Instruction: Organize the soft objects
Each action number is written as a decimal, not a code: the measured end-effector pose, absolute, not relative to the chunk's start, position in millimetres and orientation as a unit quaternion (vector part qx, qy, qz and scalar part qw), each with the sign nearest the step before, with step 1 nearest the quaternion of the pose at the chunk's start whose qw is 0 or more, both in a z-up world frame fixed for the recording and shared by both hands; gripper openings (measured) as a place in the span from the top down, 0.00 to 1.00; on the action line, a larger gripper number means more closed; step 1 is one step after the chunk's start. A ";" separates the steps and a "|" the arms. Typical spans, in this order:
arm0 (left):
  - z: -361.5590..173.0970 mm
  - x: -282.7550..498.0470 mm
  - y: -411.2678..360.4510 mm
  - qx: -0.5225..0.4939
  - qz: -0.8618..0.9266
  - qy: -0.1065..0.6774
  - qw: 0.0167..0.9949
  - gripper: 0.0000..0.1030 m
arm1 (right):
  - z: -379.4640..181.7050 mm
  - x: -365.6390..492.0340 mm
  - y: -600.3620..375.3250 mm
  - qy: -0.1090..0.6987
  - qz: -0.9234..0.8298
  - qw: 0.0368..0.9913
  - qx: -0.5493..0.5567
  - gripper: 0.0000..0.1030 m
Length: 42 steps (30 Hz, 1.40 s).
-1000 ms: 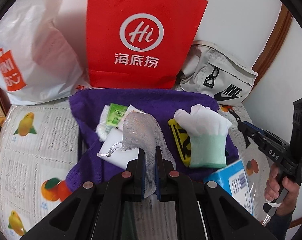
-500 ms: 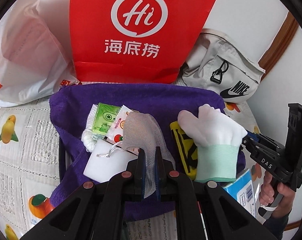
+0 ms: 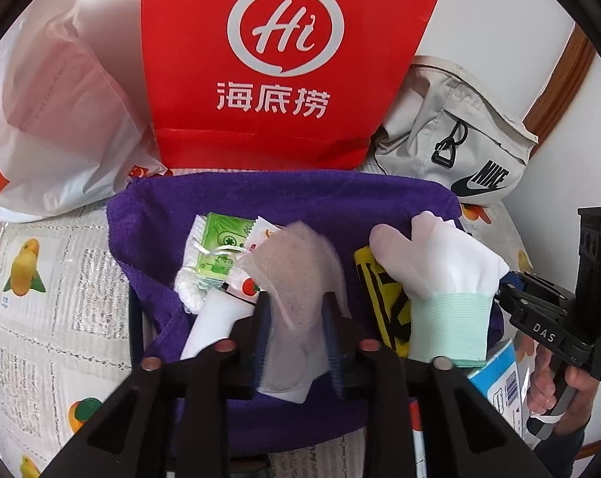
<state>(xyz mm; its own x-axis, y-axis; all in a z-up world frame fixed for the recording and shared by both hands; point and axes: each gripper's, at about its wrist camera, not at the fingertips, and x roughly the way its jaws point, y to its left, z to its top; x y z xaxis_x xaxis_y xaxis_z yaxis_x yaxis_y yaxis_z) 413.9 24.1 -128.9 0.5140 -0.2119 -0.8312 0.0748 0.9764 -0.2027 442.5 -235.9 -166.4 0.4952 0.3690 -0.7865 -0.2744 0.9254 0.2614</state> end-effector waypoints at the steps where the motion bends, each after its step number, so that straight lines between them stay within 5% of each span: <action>1: -127.0 412.9 24.5 -0.069 -0.080 0.484 0.869 0.60 | -164.6 440.4 -237.8 0.465 0.186 0.864 0.052 0.69; 2: -124.5 411.0 25.3 -0.066 -0.075 0.480 0.871 0.52 | -162.5 438.4 -239.1 0.462 0.186 0.866 0.052 0.69; 9: -106.6 390.8 33.6 -0.052 -0.047 0.472 0.879 0.47 | -144.9 418.1 -243.0 0.449 0.177 0.874 0.052 0.61; 19: -81.7 327.7 45.0 -0.054 -0.023 0.465 0.883 0.34 | -95.1 350.5 -237.5 0.405 0.160 0.899 0.047 0.25; 23: -68.3 291.3 45.8 -0.066 -0.032 0.458 0.886 0.28 | -77.6 314.5 -232.8 0.391 0.154 0.906 0.047 0.22; 27: -52.6 252.7 41.4 -0.065 -0.037 0.447 0.891 0.22 | -60.7 273.6 -231.1 0.381 0.140 0.913 0.053 0.06; 33: -30.7 193.8 31.8 -0.051 -0.025 0.428 0.902 0.11 | -37.7 216.4 -232.1 0.358 0.118 0.925 0.043 0.01; 42: -13.0 108.1 14.4 -0.023 -0.005 0.386 0.922 0.10 | -16.1 129.1 -232.1 0.343 0.111 0.931 0.056 0.01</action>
<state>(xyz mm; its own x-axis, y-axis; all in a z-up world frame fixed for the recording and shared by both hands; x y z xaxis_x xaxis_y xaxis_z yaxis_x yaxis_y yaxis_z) 108.1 14.4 -13.0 0.7015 -0.0279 -0.7121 -0.0076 0.9989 -0.0466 129.1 -232.1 -16.1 0.7402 0.2457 -0.6258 -0.1686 0.9689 0.1810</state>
